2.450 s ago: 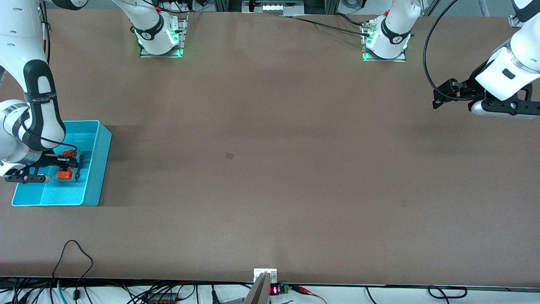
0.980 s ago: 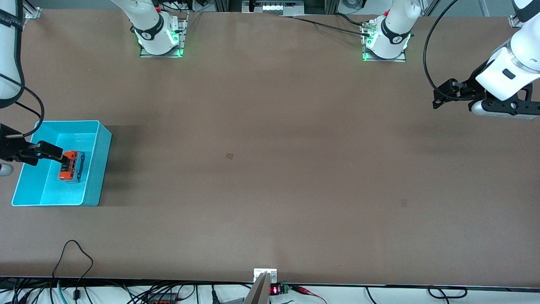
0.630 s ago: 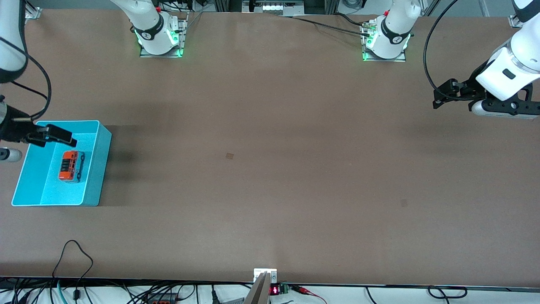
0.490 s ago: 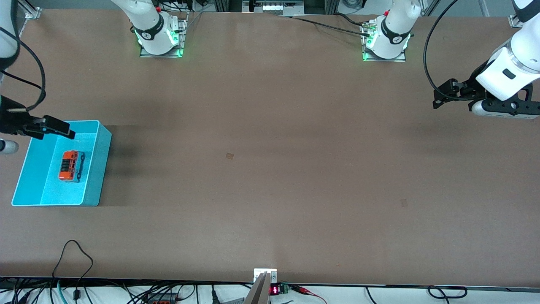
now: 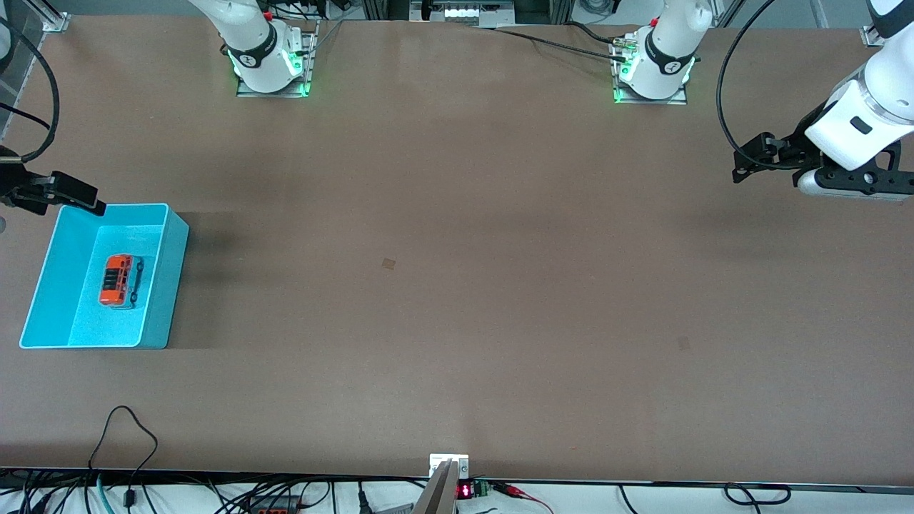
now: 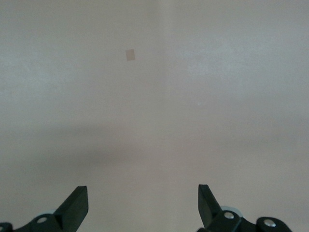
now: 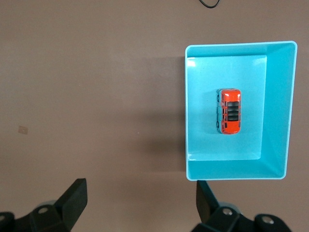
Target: Wind up bus and store in blue box
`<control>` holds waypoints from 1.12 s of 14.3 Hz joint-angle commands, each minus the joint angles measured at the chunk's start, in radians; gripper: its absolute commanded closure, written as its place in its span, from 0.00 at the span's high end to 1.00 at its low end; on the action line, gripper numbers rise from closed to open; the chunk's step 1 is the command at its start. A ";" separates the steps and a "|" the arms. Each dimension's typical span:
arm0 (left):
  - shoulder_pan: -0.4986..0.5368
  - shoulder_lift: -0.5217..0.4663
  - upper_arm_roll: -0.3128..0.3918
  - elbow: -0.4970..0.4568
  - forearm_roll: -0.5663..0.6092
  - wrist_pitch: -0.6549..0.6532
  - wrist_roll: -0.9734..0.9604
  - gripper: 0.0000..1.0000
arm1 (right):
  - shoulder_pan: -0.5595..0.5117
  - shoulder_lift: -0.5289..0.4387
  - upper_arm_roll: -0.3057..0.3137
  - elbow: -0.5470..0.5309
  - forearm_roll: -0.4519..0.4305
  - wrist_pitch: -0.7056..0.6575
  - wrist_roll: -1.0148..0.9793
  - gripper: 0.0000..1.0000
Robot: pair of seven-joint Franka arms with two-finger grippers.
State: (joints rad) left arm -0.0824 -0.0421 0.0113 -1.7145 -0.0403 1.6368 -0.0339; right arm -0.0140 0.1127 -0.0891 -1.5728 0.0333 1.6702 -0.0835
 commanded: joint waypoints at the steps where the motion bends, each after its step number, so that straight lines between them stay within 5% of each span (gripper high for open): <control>1: 0.007 0.008 0.010 0.026 0.014 -0.023 0.020 1.00 | -0.012 -0.080 0.019 -0.111 -0.019 0.055 0.018 1.00; 16: 0.013 0.008 0.004 0.026 0.014 -0.032 0.020 1.00 | -0.014 -0.159 0.019 -0.174 -0.030 0.037 0.014 1.00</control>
State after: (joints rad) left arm -0.0720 -0.0421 0.0205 -1.7145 -0.0403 1.6275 -0.0338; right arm -0.0141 -0.0217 -0.0875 -1.7210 0.0219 1.7052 -0.0828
